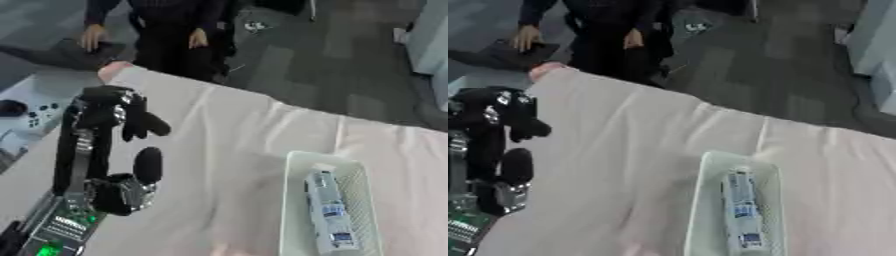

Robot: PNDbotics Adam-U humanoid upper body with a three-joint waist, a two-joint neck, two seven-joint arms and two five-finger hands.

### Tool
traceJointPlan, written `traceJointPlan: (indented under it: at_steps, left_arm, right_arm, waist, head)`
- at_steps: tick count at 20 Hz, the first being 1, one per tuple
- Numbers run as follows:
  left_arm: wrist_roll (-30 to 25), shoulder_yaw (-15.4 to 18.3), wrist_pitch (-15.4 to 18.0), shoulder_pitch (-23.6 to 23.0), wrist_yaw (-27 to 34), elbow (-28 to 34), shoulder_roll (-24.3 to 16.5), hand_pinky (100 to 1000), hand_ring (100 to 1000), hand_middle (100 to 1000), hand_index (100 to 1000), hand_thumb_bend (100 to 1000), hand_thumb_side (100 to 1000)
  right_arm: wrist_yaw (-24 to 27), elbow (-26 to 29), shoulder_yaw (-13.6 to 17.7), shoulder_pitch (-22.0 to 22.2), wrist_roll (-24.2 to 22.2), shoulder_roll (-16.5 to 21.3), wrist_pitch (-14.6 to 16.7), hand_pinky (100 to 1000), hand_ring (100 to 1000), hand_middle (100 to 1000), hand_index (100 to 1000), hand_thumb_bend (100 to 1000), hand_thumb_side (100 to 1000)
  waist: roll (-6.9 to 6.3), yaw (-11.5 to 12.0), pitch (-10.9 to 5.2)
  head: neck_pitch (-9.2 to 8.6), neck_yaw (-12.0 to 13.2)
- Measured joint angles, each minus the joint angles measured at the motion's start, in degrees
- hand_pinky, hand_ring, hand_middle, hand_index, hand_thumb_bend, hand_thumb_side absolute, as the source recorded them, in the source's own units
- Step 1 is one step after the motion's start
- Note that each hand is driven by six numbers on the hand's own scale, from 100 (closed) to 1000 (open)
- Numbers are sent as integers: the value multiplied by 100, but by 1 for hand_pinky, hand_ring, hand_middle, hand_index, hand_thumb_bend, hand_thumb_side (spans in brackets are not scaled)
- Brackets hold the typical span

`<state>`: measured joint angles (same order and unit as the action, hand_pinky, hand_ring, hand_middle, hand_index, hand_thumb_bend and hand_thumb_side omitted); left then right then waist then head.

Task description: Pick up objects on the table and place them in the box.

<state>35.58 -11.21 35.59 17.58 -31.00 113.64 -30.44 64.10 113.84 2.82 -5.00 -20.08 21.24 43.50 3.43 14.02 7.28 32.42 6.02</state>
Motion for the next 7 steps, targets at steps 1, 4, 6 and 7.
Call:
traceJointPlan:
  at_steps: [1,4,6,7]
  left_arm:
    - [-9,-23,9,-28,133,0,0,100,100,198,538,100,724]
    - [-123,-103,123,-78,752,0,2,100,100,195,556,100,726]
    - [-264,-124,265,-78,1237,0,4,100,100,195,559,100,726]
    - [-346,-123,346,-78,1471,0,7,100,100,195,559,100,726]
  right_arm:
    - [8,0,-3,0,-4,1,-4,154,322,420,548,100,1000]
    - [53,0,-10,-3,-13,6,-13,154,322,419,546,100,1000]
    - [89,0,-10,-3,-14,10,-14,154,322,419,545,100,1000]
    - [103,0,-10,-3,-14,11,-14,154,322,419,545,100,1000]
  waist:
    - [0,6,-1]
    - [-19,7,-3]
    - [-34,7,-13]
    - [-42,7,-22]
  head:
    - [0,-5]
    - [15,-49]
    - [104,27]
    - [184,164]
